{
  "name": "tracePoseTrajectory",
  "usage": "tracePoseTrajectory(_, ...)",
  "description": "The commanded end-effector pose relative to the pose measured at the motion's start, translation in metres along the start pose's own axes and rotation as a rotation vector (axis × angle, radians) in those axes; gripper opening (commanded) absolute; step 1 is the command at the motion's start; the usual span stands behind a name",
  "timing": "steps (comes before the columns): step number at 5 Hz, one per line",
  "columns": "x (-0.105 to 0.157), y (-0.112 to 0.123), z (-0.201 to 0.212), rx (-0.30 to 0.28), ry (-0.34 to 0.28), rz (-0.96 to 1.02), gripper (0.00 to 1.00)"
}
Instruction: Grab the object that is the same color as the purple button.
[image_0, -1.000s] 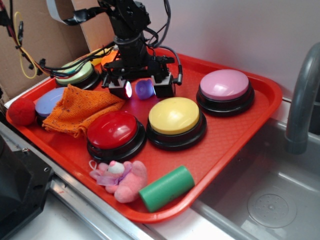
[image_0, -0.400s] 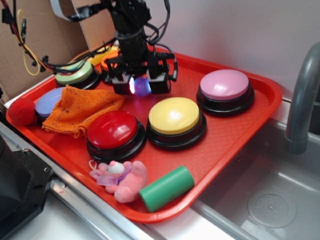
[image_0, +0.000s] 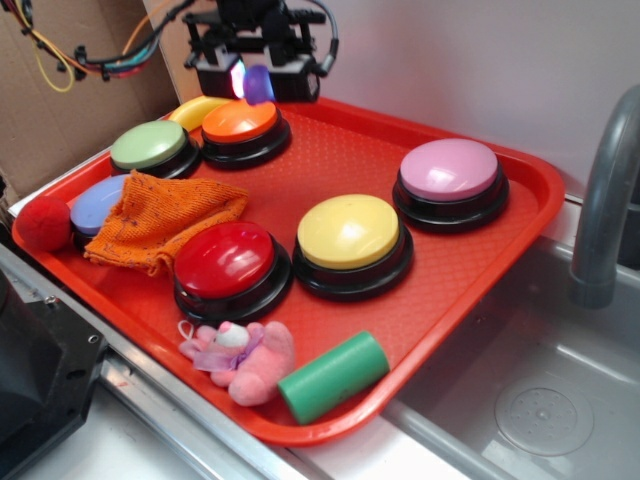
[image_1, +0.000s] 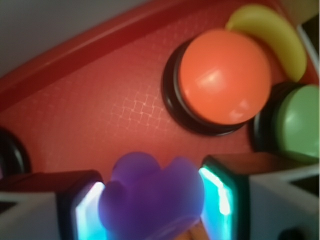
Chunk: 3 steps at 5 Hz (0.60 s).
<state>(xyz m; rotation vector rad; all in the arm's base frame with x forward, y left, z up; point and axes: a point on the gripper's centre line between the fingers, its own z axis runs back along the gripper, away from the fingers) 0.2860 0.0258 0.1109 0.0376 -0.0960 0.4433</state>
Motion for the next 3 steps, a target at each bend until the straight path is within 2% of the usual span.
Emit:
tracePoseTrajectory(1, -0.002, 0.020, 0.112, -0.129, -0.175, -0.133, 0.00)
tracePoseTrajectory(2, -0.013, 0.025, 0.123, -0.161, -0.202, -0.121, 0.00)
tracePoseTrajectory(3, -0.011, 0.026, 0.114, -0.137, -0.159, -0.096, 0.00)
